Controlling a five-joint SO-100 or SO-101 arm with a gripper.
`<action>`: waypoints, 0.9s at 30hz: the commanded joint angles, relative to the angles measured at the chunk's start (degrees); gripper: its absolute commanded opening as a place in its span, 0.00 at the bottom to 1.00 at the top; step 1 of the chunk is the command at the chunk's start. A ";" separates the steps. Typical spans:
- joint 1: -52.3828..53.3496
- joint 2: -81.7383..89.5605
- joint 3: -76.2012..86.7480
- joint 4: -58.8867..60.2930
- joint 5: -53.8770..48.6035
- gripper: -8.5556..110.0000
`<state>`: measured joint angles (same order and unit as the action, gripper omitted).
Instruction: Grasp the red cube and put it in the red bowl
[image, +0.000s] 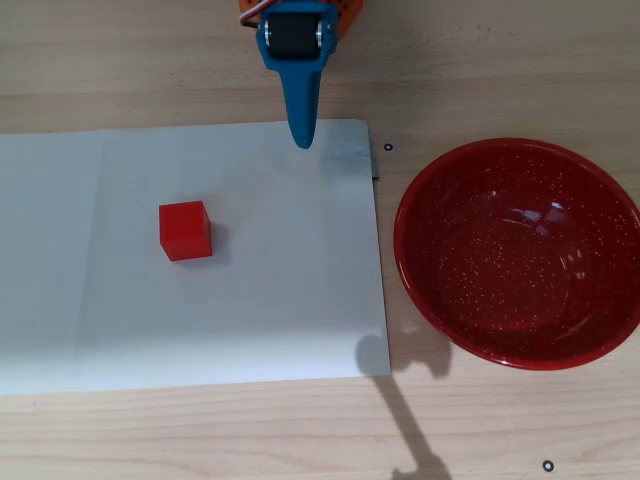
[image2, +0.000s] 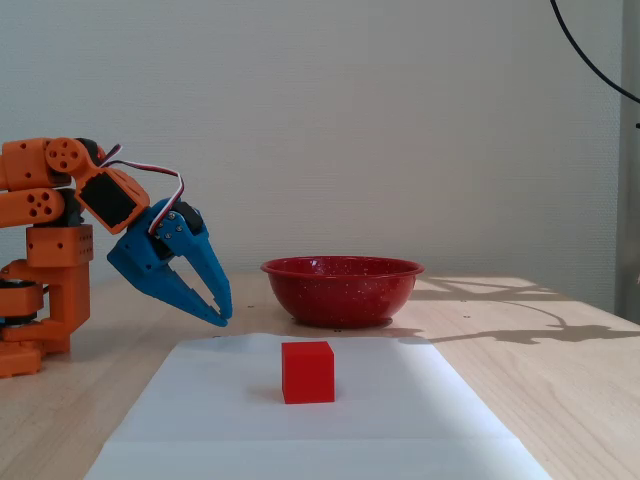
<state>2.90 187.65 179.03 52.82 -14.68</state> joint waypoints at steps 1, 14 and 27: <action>0.26 0.88 0.44 1.14 1.32 0.08; -1.23 -10.63 -15.73 8.00 4.92 0.08; -5.54 -33.93 -41.48 16.96 10.99 0.08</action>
<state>-0.88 157.50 148.36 68.12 -4.83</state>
